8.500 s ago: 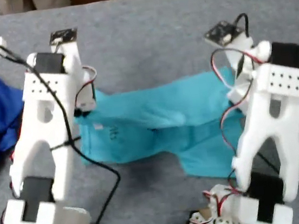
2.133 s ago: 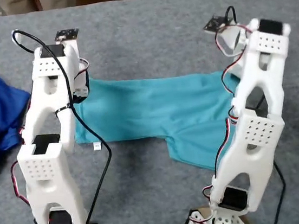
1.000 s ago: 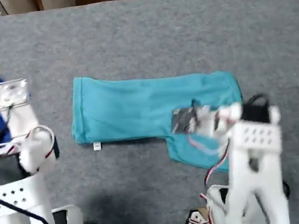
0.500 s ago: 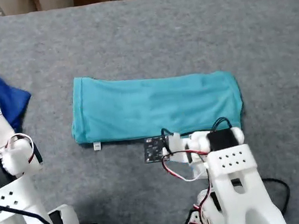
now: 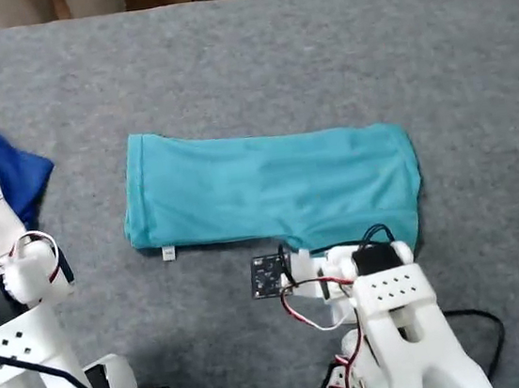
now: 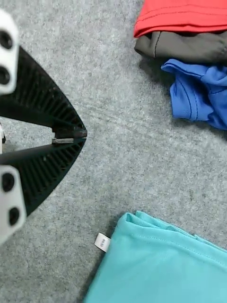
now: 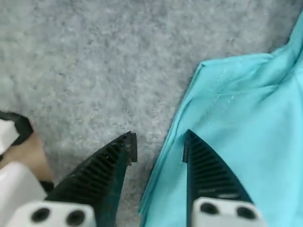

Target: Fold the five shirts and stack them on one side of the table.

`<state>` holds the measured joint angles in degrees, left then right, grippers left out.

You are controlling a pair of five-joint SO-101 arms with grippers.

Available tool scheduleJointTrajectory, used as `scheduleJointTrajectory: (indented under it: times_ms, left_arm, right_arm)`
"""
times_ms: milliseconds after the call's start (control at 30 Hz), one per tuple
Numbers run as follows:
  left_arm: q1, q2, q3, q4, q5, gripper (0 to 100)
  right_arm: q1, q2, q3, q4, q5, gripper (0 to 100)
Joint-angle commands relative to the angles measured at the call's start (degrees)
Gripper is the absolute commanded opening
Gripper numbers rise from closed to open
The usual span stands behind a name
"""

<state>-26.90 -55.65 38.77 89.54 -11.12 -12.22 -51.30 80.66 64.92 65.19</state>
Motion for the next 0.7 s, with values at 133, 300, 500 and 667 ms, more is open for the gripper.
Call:
scheduleJointTrajectory:
  times_ms: [133, 300, 500, 667]
  left_arm:
    - [-0.6, -1.1, 2.0, 0.3, -1.8, 2]
    - [-0.7, -1.1, 1.9, 0.4, -2.0, 2]
    - [-0.7, -1.1, 1.6, 0.4, -2.0, 2]
    - [-0.7, -1.2, 1.5, 0.4, -2.0, 2]
  right_arm:
    - [1.6, -0.8, 1.3, -3.0, -0.7, 18.5]
    - [4.0, -0.8, 1.7, -5.2, -0.6, 18.4]
    - [4.0, -0.7, 2.2, -5.1, -0.6, 5.3]
    - [3.8, -0.7, 2.5, -5.1, -0.6, 1.9]
